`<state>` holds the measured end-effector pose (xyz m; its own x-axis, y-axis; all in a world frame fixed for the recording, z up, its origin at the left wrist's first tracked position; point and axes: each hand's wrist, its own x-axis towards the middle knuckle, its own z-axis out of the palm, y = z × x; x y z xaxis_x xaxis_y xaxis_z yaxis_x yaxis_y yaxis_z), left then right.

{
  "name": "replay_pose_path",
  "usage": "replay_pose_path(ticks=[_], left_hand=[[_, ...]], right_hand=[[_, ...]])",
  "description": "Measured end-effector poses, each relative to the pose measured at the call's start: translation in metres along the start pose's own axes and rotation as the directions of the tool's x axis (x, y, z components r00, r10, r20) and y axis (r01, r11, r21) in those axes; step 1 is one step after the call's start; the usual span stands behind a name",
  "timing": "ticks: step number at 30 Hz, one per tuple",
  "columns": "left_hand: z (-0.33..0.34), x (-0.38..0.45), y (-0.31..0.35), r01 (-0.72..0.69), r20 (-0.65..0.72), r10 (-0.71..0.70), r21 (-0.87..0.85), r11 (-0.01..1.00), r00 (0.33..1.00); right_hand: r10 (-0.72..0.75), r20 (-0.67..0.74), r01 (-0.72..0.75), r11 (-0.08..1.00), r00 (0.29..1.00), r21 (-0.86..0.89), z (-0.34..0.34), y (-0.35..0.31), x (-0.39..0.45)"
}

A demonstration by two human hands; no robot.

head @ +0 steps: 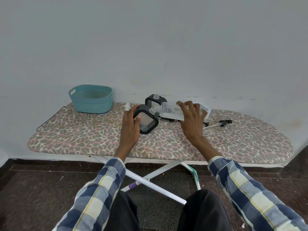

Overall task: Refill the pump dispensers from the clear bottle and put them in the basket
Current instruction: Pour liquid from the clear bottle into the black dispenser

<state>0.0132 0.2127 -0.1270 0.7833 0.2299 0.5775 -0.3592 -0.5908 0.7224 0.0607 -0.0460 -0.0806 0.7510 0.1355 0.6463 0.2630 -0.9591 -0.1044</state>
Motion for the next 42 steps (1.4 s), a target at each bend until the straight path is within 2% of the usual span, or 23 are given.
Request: replay_pose_path(ticks=[42], left_hand=[[0.001,0.0,-0.005,0.042,0.007,-0.042,-0.043,0.998,0.999]], right_hand=[[-0.08,0.021,0.082,0.991,0.997,-0.102,-0.015,0.0,0.019]])
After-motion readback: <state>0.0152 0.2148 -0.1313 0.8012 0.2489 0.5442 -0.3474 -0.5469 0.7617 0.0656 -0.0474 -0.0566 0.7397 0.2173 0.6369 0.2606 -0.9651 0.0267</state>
